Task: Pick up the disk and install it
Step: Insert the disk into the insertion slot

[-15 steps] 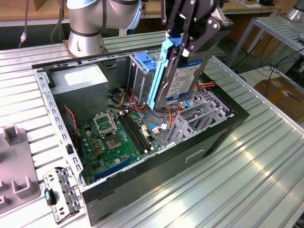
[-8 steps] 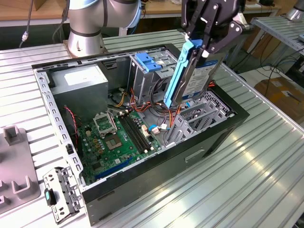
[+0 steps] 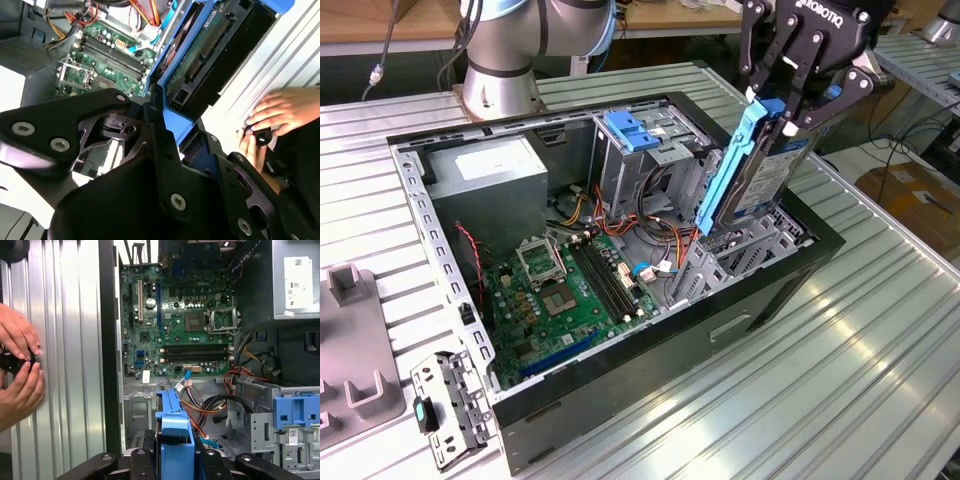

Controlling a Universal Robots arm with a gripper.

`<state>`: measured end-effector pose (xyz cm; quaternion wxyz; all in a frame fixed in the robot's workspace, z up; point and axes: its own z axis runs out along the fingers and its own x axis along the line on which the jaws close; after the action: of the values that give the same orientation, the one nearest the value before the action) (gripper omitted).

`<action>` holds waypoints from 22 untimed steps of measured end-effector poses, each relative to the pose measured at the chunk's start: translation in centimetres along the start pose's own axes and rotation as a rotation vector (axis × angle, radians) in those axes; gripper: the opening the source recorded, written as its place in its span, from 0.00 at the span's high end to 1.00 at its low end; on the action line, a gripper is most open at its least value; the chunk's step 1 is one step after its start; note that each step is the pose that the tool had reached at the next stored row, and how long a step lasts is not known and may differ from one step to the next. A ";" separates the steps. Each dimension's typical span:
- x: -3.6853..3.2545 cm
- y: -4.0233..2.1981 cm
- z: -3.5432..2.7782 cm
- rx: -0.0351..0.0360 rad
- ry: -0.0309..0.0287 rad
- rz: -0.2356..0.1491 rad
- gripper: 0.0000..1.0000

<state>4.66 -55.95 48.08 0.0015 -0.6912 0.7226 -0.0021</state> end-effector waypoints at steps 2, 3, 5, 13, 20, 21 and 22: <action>0.08 -0.69 0.37 -0.0003 0.0002 0.000 0.64; 0.13 -0.78 0.55 -0.0004 0.0001 0.000 0.64; 0.22 -0.90 0.91 -0.0004 0.0002 0.000 0.64; 0.55 -1.32 2.32 -0.0004 0.0004 0.006 0.64; 0.65 -1.33 2.86 -0.0005 0.0010 0.008 0.64; 0.66 -1.33 2.93 -0.0005 0.0009 0.008 0.64; 0.66 -1.33 2.99 -0.0005 0.0009 0.008 0.64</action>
<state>5.98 -56.67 45.09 0.0011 -0.6883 0.7254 -0.0022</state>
